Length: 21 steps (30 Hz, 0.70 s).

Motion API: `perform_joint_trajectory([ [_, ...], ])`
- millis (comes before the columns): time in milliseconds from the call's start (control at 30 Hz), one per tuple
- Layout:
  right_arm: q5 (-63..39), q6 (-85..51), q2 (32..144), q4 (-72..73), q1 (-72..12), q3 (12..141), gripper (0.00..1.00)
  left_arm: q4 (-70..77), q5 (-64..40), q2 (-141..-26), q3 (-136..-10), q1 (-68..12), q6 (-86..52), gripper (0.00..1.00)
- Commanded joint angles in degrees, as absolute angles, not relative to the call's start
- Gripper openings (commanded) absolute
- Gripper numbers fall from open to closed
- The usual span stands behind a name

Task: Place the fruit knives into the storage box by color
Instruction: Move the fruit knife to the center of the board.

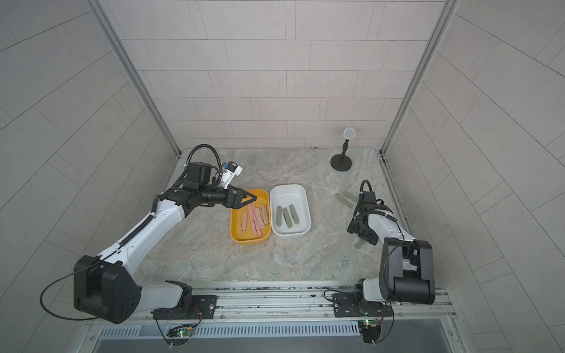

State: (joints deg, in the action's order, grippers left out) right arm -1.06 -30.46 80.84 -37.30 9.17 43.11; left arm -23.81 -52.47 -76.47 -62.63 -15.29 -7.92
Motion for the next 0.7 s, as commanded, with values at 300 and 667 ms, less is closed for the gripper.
perform_joint_trajectory([
  [300,-5.0,-29.7,86.1,-35.4,9.7,44.1,0.59,-24.0,-51.8,-76.8,-62.5,-15.5,-6.5,0.88],
  [667,-3.9,-28.5,90.1,-37.4,3.5,48.6,0.32,-25.2,-50.6,-76.6,-62.5,-15.2,-5.2,0.88],
])
